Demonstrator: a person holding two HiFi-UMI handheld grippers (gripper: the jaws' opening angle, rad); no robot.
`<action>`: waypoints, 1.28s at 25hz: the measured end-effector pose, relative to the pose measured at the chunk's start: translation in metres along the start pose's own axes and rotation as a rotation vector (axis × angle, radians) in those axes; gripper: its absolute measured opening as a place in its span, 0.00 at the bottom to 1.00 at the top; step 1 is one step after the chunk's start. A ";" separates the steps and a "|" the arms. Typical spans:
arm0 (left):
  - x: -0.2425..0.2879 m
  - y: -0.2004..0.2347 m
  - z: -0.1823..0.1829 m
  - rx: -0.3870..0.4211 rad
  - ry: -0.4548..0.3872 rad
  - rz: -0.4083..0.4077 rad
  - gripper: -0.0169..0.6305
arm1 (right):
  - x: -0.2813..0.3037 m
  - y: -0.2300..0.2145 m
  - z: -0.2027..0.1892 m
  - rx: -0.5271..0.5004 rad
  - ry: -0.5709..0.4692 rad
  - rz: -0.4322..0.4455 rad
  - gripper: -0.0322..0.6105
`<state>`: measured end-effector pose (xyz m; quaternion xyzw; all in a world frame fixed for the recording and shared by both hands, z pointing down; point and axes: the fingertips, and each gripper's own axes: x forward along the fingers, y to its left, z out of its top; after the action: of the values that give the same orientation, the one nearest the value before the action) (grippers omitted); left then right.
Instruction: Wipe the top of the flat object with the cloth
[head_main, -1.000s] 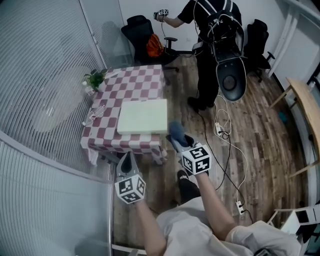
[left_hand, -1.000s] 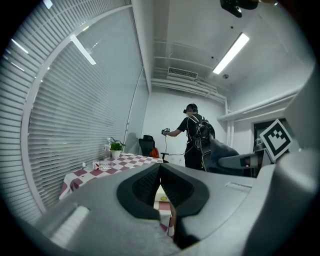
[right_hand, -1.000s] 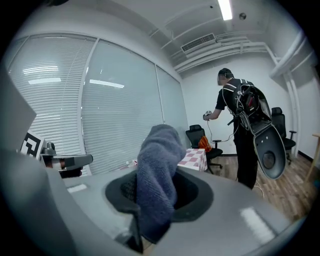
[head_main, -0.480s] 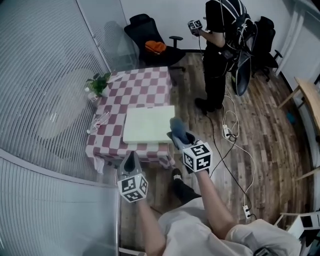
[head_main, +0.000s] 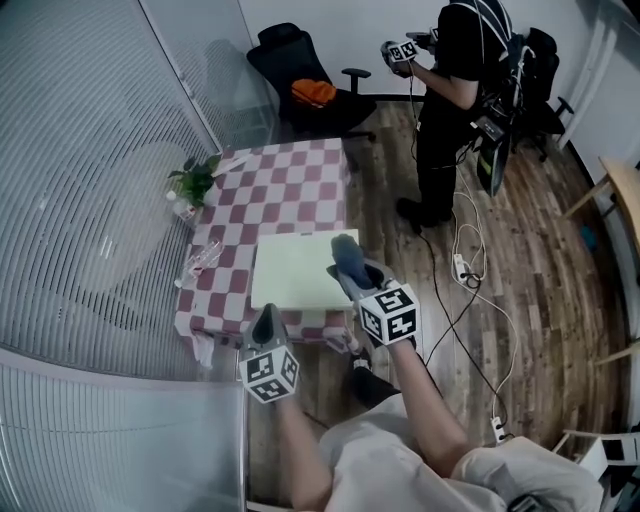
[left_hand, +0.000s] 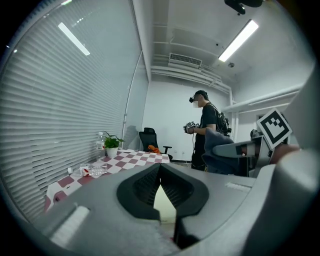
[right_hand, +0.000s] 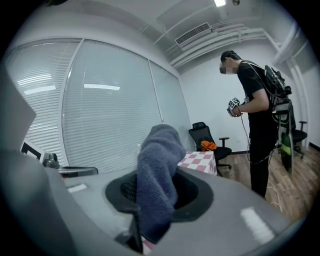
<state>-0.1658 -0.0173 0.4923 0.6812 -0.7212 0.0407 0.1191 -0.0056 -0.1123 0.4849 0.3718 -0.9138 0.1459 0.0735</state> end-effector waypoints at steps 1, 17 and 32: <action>0.008 0.001 0.000 -0.001 0.007 -0.001 0.04 | 0.007 -0.003 0.002 -0.001 0.004 0.003 0.23; 0.136 0.035 -0.049 -0.032 0.194 -0.002 0.04 | 0.144 -0.037 0.037 -0.031 0.041 0.057 0.23; 0.200 0.054 -0.121 -0.074 0.388 0.000 0.04 | 0.245 -0.024 0.003 -0.078 0.166 0.193 0.23</action>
<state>-0.2142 -0.1809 0.6610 0.6557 -0.6856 0.1449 0.2809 -0.1632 -0.2910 0.5470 0.2656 -0.9412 0.1468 0.1488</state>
